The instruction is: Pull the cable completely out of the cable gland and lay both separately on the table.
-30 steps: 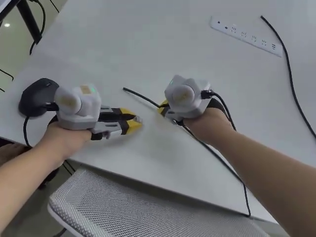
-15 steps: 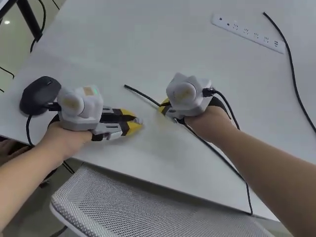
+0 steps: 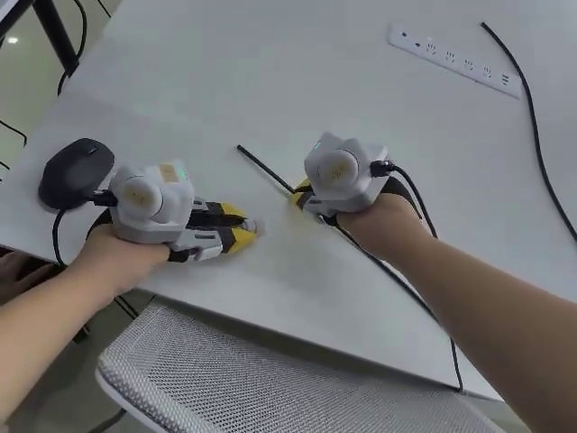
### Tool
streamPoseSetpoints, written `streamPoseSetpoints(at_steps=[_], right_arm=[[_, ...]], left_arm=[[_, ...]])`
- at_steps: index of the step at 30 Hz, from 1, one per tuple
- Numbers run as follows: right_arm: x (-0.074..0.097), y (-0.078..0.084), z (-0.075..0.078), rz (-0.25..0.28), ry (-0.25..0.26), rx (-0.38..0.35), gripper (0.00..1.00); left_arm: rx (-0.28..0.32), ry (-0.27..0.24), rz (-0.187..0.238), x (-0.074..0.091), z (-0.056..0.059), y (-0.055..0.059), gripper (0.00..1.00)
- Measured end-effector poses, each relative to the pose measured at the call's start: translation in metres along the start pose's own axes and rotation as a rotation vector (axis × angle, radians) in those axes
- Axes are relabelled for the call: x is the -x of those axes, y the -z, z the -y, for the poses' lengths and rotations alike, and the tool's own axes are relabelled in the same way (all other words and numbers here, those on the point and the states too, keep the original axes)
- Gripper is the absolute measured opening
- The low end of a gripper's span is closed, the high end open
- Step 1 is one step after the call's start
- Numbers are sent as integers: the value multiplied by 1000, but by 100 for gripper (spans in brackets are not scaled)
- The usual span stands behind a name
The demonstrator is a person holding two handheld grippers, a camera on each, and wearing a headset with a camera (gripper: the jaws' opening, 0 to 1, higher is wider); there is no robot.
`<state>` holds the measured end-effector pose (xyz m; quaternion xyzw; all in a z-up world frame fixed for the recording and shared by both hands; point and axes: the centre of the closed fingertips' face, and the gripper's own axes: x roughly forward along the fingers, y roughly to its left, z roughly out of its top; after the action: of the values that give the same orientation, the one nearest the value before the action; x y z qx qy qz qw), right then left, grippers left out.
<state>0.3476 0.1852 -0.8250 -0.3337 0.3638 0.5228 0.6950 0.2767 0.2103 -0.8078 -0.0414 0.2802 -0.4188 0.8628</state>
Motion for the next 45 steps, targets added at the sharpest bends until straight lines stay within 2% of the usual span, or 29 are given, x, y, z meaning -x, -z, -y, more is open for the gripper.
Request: streamPoseSetpoints(at_steps=[6,12,21,26,31,34,40,42,43,45], right_arm=[[1,-1,-1,3,5,-3,3],[4,-2,-1,4,14,-9,6],[21,-8,2,36,41,-28,10],[41,-13,7,76,60,-21,13],[66,-14,14,136,71,-82,18],[82,-14,16,167,73,-109,24],[111,-7,15,220,82,-140,34],[122,-5,13,247,84,-155,36],[129,-7,12,291,88,-165,37],[140,-5,11,324,89,-223,40]], left_arm=[[-17,-4,-12,0,1,0,16],[-5,-8,-11,1,3,0,19],[5,-22,-5,4,4,-4,25],[24,-21,6,7,6,-10,29],[14,-28,22,11,11,-19,34],[29,-1,49,15,21,-29,37],[19,13,41,24,35,-40,48],[25,9,40,29,39,-44,50],[32,12,42,32,41,-45,51],[36,17,38,36,44,-44,54]])
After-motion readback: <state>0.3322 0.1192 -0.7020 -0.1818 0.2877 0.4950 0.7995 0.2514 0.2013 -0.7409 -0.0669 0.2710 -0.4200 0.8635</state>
